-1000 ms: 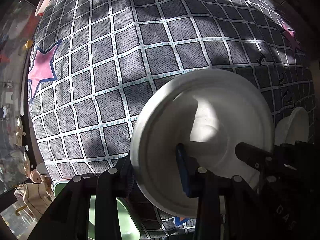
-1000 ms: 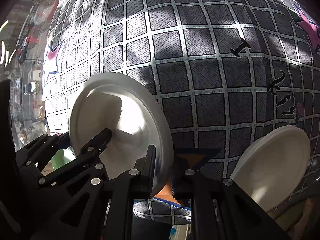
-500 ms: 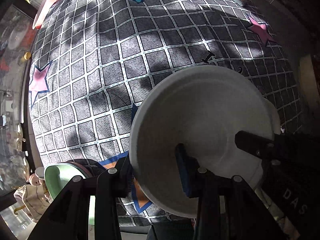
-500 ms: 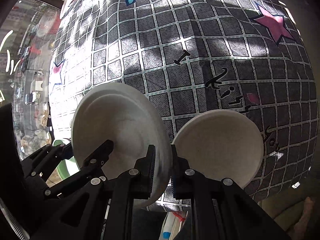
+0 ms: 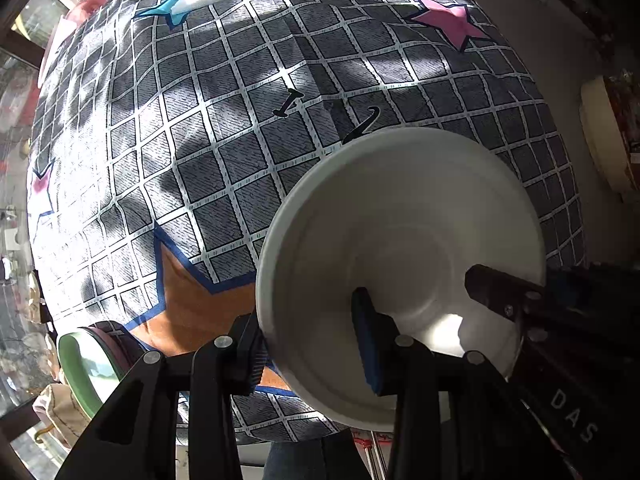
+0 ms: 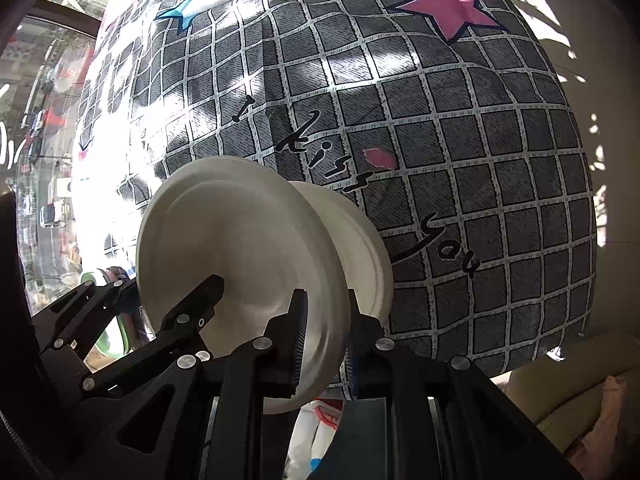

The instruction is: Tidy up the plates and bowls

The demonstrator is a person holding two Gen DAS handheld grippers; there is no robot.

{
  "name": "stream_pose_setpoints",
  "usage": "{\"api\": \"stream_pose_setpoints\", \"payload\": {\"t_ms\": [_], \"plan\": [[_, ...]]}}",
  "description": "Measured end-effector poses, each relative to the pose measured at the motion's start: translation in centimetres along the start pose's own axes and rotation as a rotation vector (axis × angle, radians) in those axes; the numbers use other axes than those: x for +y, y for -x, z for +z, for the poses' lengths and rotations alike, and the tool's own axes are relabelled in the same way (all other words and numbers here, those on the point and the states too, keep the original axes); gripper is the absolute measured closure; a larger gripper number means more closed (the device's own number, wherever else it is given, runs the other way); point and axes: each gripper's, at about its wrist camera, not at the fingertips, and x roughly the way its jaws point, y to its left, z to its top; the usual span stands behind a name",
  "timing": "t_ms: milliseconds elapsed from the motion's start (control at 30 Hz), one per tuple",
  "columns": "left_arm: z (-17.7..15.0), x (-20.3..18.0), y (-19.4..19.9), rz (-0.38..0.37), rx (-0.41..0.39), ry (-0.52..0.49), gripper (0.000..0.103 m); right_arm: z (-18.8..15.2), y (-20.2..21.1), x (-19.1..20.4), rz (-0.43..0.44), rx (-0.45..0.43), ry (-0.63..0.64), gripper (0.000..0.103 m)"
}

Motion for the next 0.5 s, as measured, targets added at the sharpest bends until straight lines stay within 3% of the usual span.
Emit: {"api": "stream_pose_setpoints", "payload": {"t_ms": [233, 300, 333, 367, 400, 500], "plan": [[0.1, -0.5, -1.6, 0.033, 0.040, 0.044, 0.057, 0.0, -1.3, -1.3, -0.020, 0.025, 0.051, 0.083], [-0.3, 0.4, -1.0, 0.026, 0.030, 0.071, 0.033, -0.2, -1.0, -1.7, -0.011, 0.034, 0.057, 0.079], [-0.6, 0.7, -0.5, 0.033, 0.016, 0.079, 0.029, -0.2, -0.8, -1.9, -0.003, 0.037, 0.061, 0.071], [-0.9, 1.1, 0.1, 0.049, 0.001, 0.084, 0.024, -0.2, -0.4, -1.9, 0.004, 0.033, 0.067, 0.043], [-1.3, 1.9, 0.4, 0.075, -0.011, 0.090, 0.024, -0.3, 0.2, -2.1, 0.005, 0.016, 0.076, 0.024], [-2.5, 3.0, 2.3, 0.060, -0.040, 0.128, 0.019, -0.8, 2.0, -2.3, 0.019, -0.011, 0.111, 0.020]]}}
